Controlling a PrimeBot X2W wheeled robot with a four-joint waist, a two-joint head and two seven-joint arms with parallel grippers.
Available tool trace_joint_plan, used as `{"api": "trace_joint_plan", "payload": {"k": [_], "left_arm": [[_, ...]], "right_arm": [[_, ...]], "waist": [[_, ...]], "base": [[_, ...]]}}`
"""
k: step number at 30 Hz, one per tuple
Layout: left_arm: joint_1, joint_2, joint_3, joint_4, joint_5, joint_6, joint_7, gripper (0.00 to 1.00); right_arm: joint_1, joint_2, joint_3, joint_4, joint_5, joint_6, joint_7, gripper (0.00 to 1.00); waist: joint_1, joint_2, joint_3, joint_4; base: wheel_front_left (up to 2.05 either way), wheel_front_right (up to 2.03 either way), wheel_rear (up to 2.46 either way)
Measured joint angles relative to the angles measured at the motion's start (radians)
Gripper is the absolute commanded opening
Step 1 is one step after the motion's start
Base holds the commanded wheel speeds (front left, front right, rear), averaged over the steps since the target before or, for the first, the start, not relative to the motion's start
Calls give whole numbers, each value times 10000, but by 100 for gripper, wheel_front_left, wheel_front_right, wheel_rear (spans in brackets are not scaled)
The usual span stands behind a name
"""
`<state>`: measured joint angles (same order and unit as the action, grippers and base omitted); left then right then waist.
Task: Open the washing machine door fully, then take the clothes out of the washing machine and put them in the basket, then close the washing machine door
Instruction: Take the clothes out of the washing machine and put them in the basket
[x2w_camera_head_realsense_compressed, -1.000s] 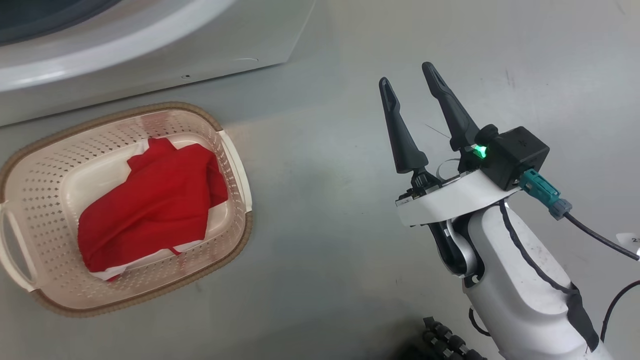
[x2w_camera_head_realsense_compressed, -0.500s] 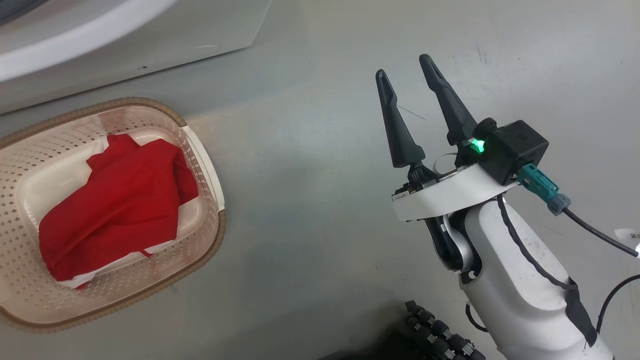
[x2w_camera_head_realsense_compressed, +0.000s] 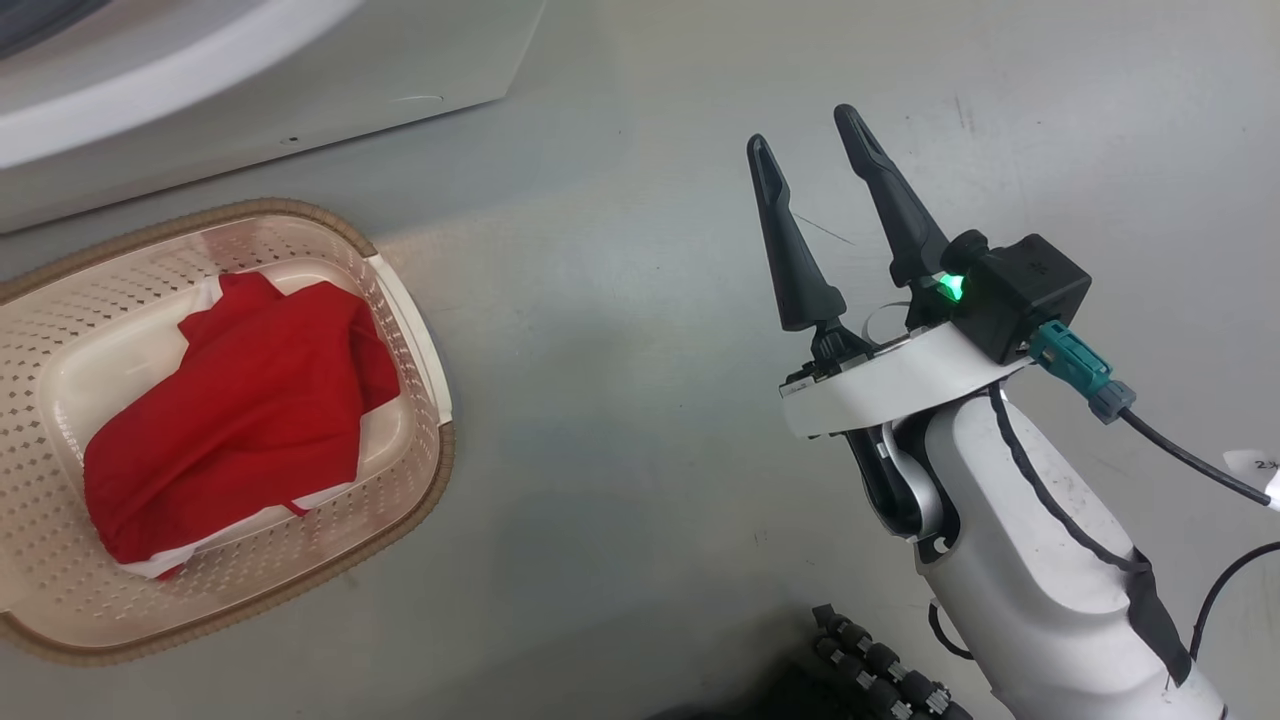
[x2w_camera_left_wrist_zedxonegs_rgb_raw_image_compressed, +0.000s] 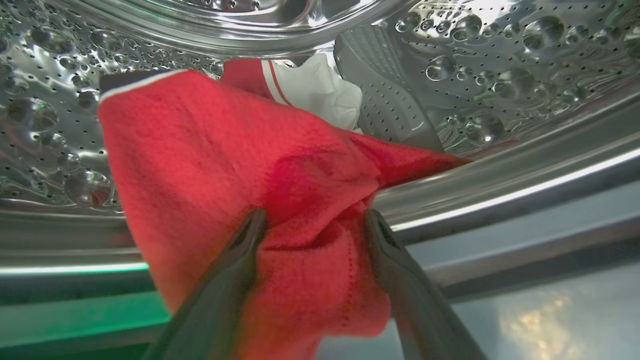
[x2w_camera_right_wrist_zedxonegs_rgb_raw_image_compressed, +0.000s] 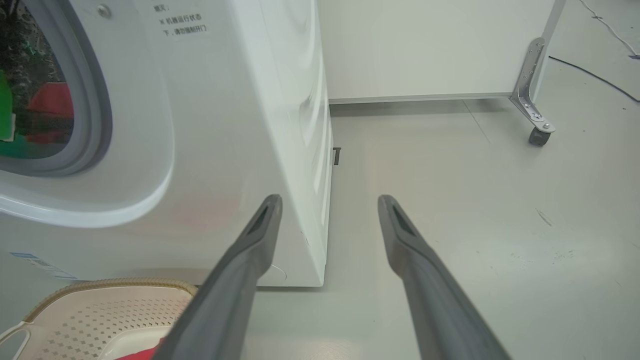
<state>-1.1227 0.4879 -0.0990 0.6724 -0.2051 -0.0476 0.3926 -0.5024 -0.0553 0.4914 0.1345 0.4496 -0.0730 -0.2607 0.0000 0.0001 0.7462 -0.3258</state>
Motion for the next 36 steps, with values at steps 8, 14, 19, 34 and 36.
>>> {"api": "trace_joint_plan", "payload": {"k": [8, 14, 19, 34, 36], "left_arm": [[-267, -119, 59, 378, -232, 48, 525, 0], [-293, -224, -4, 445, -207, 174, 635, 0], [-292, -366, -8, 504, -205, 251, 247, 0], [181, -1461, 59, 299, -493, 351, -1511, 0], [416, -1638, 100, 267, -608, 351, -1793, 0]], "right_arm": [[-23, 2, 8, 71, 0, -2, 0, 100], [-23, 2, 2, 132, 0, -4, 0, 100], [-24, 2, -48, 176, -4, -12, 0, 100], [1, -2, -360, 426, -244, -13, 0, 100], [10, -4, -382, 474, -305, -13, 0, 100]], "waist": [[0, 0, -105, 25], [-1, 0, -183, 12], [-1, 0, -300, 3], [-1, 0, -849, 302], [-1, 0, -949, 374]], "base": [[0, 0, 0], [0, 0, 0], [0, 0, 0], [0, 0, 0], [0, 0, 0]]}}
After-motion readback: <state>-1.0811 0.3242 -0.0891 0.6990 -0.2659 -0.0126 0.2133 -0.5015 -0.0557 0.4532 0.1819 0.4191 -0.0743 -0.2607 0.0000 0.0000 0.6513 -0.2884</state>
